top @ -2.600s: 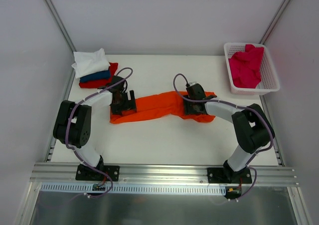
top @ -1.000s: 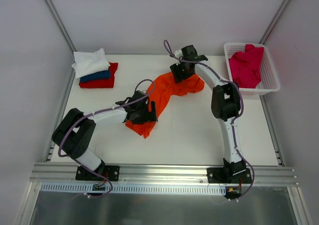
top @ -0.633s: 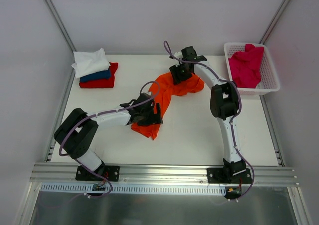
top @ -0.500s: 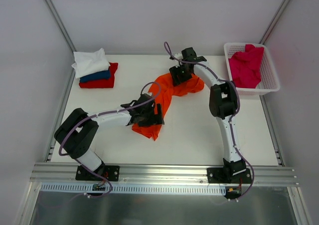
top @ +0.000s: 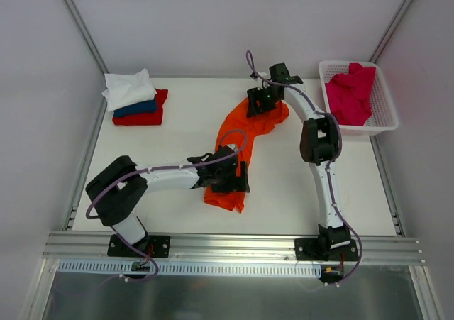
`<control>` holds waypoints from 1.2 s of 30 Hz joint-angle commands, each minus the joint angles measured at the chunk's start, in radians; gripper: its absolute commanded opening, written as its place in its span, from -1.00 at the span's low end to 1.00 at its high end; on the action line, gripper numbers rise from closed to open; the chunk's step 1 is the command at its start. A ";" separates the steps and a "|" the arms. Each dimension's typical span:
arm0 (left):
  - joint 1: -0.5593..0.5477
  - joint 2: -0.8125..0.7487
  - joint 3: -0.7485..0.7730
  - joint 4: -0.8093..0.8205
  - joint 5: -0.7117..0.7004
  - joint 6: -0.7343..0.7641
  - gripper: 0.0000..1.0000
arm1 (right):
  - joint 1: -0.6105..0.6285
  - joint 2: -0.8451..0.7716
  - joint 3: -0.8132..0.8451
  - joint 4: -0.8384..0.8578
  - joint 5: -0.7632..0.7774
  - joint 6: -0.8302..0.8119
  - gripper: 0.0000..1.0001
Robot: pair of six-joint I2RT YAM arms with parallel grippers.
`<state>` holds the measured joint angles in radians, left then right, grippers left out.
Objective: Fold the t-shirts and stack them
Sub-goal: Rotate the tshirt 90 degrees
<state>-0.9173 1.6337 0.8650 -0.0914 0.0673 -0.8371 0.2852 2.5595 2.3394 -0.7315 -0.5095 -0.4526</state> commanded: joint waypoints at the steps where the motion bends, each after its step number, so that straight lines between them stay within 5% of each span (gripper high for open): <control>1: -0.081 0.106 -0.017 -0.156 0.066 -0.063 0.69 | 0.000 -0.001 0.028 -0.014 -0.086 0.025 0.35; 11: -0.101 0.084 0.065 -0.206 0.016 -0.025 0.81 | 0.000 -0.091 -0.112 0.064 -0.069 0.048 0.34; 27: -0.028 -0.232 0.261 -0.401 -0.248 0.130 0.84 | -0.001 -0.418 -0.252 0.103 0.054 0.094 0.33; 36: 0.218 -0.118 0.417 -0.372 -0.213 0.314 0.79 | 0.060 -0.746 -0.498 0.159 0.181 0.137 0.32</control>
<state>-0.7750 1.4536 1.2068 -0.4656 -0.1425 -0.6304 0.3054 1.9484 1.9224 -0.5922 -0.3958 -0.3431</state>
